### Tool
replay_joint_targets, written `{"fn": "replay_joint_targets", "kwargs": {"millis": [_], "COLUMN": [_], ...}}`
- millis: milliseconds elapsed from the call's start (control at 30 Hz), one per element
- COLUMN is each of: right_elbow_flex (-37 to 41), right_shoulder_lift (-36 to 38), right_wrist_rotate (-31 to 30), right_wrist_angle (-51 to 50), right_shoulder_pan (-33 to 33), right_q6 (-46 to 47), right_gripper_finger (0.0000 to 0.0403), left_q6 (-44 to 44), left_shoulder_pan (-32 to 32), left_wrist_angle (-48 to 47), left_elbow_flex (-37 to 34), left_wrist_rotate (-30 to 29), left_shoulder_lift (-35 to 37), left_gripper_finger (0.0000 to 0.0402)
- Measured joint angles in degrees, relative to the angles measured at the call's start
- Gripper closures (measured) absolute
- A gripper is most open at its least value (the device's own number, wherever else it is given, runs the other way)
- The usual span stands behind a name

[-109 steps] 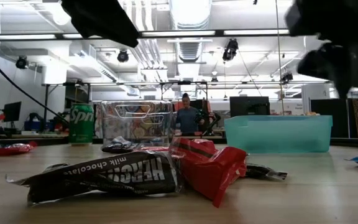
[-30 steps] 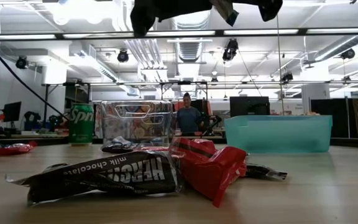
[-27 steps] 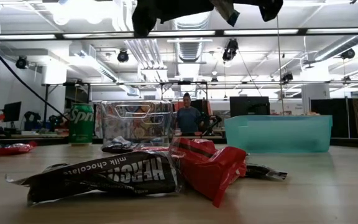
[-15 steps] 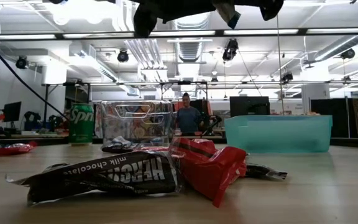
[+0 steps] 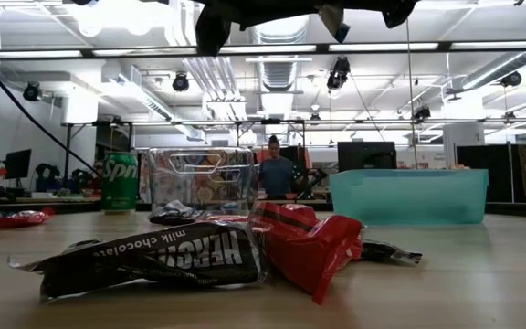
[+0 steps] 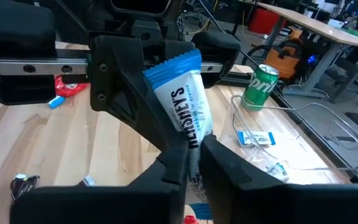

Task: Sort candy
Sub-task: Put the white candy into the transparent bin

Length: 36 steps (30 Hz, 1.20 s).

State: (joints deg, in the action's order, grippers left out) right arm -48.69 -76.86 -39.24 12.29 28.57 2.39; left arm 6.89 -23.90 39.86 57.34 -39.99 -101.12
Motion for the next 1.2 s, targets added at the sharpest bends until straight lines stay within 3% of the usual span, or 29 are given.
{"fn": "replay_joint_targets", "kwargs": {"millis": [267,467,600,733,900,1033,1200], "right_elbow_flex": [0.0,0.0,0.1,0.1,0.1,0.1,0.1], "right_shoulder_lift": [0.2,2.4,5.0,7.7,9.6,9.6,9.5], "right_wrist_rotate": [0.0,0.5,0.9,0.4,0.3,0.3,0.2], "right_wrist_angle": [-0.2,-2.1,-7.9,-13.4,-15.7,-15.8,-16.8], "right_shoulder_pan": [0.0,-0.1,0.1,-0.1,-0.1,-0.1,-0.2], "right_q6": [0.6,1.7,5.5,10.7,13.8,14.8,16.5], "right_gripper_finger": [0.0280,0.0247,0.0239,0.0240,0.0240,0.0242,0.0243], "left_q6": [0.0,0.5,0.7,2.3,8.3,9.4,10.1], "left_shoulder_pan": [-0.2,-0.1,0.7,2.9,10.6,19.9,31.5], "left_wrist_angle": [-1.5,-4.1,-10.1,-24.1,-45.6,-55.7,-60.8], "left_elbow_flex": [0.0,0.3,0.3,0.2,1.2,2.1,2.2], "left_wrist_rotate": [0.3,0.6,-2.0,-6.9,-7.6,-7.1,3.6], "left_shoulder_lift": [0.3,1.5,4.1,8.9,15.5,18.7,19.2], "left_gripper_finger": [0.0401,0.0401,0.0401,0.0401,0.0401,0.0401,0.0401]}}
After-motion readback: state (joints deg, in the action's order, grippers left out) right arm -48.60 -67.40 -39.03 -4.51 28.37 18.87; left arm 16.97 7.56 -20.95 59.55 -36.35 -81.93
